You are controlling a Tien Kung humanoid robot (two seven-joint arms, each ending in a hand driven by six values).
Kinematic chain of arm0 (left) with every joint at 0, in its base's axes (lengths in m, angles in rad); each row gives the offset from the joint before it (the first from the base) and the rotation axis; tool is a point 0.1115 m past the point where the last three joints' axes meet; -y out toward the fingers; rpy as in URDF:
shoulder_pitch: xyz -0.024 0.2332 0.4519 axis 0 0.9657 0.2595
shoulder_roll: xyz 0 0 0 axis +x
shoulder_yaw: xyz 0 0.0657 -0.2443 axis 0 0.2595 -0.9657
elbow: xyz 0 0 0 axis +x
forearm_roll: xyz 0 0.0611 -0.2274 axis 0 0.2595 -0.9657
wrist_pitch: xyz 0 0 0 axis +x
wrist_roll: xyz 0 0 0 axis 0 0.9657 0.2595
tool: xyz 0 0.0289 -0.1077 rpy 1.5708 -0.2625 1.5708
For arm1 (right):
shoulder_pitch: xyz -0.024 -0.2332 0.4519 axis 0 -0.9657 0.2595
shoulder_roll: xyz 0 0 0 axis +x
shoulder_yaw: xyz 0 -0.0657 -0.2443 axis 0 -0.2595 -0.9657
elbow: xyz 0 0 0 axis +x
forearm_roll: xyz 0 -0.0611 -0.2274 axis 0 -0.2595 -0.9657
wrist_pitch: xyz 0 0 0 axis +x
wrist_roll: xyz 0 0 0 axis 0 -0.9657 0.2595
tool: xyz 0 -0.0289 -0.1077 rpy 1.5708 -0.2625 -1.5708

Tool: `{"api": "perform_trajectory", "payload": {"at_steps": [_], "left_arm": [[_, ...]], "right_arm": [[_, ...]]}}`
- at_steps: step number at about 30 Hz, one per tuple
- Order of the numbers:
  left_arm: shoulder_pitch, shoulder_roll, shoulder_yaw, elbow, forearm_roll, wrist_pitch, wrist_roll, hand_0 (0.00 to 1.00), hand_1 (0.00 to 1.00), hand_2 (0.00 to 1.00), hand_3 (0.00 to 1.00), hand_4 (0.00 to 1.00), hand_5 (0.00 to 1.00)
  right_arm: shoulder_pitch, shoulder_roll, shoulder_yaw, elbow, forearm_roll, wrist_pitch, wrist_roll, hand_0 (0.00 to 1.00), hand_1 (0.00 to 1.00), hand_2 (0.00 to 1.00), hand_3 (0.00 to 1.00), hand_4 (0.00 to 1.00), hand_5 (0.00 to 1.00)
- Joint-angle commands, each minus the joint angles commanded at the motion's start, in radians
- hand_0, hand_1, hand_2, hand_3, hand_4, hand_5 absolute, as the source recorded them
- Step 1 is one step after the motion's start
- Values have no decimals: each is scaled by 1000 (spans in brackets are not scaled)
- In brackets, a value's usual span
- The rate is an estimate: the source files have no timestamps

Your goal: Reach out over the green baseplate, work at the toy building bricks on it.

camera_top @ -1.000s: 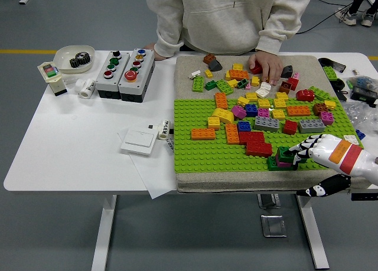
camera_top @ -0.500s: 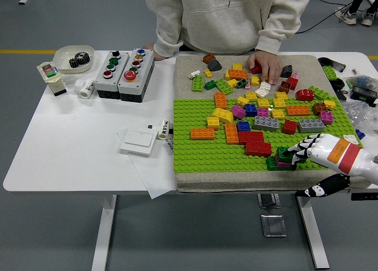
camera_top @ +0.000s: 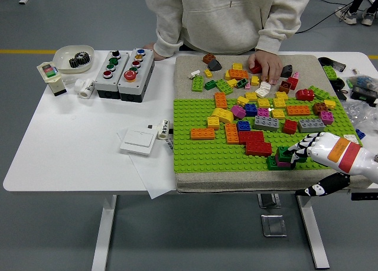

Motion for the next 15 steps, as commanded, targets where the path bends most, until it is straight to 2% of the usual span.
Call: {"api": "perform_trajectory", "payload": {"at_steps": [15], "left_arm": [[3, 0, -6, 1, 10, 1, 5, 629, 733, 717, 560, 600, 610]], "right_arm": [[-5, -2, 5, 19, 7, 0, 0, 671, 640, 656, 537, 948, 715]]}}
